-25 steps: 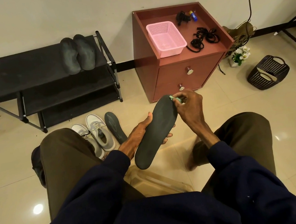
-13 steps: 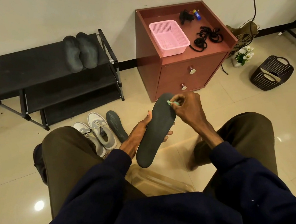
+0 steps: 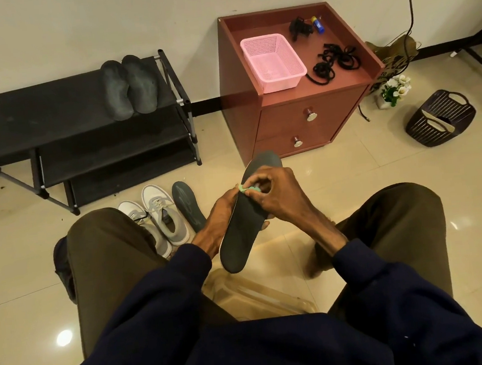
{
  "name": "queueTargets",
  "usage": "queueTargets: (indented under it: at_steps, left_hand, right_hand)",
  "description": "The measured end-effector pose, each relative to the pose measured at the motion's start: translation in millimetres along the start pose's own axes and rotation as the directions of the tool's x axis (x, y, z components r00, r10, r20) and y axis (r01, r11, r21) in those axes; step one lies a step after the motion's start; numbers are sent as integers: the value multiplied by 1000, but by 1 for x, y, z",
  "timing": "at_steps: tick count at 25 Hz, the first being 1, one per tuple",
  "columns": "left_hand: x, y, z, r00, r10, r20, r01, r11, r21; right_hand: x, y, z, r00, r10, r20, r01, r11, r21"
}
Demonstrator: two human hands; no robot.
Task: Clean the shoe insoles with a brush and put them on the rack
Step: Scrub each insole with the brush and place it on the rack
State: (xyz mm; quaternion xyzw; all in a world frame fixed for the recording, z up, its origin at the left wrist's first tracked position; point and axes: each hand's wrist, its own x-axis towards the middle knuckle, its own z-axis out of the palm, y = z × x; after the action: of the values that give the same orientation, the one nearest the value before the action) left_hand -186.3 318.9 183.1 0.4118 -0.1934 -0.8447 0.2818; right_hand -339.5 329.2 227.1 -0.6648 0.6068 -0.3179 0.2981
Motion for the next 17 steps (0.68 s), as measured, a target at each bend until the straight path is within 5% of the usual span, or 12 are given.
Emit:
queueTargets:
  at_steps: [3,7,9,12,15,17]
  left_hand:
    - [2,2,-5,1000,17,-11,-17,998,-53]
    - [1,2,-1,1000,22,12,-20,994,-106]
    - [-3,3,3,999,4,41,2,991,-134]
    - [-1,6,-5,1000,23,12,-20,986,-167]
    - [0,10,-18,995,90,30,-80,964,-253]
    - [0,11,-18,995,92,41,-75,946,-314]
  right_hand:
    - [-2,-5,4,983,-2,186,2,1000,-1]
    - [2,11,2,971,-17,-237,-6,995,-96]
    - [1,14,3,955,-20,-295,1,998,-66]
    - [-7,-3,13,1000,-27,-4,27,998,64]
    - [-12,-22,19,925,-77,372,28,991,133]
    - [-11,-22,19,901,-70,429,32,995,93]
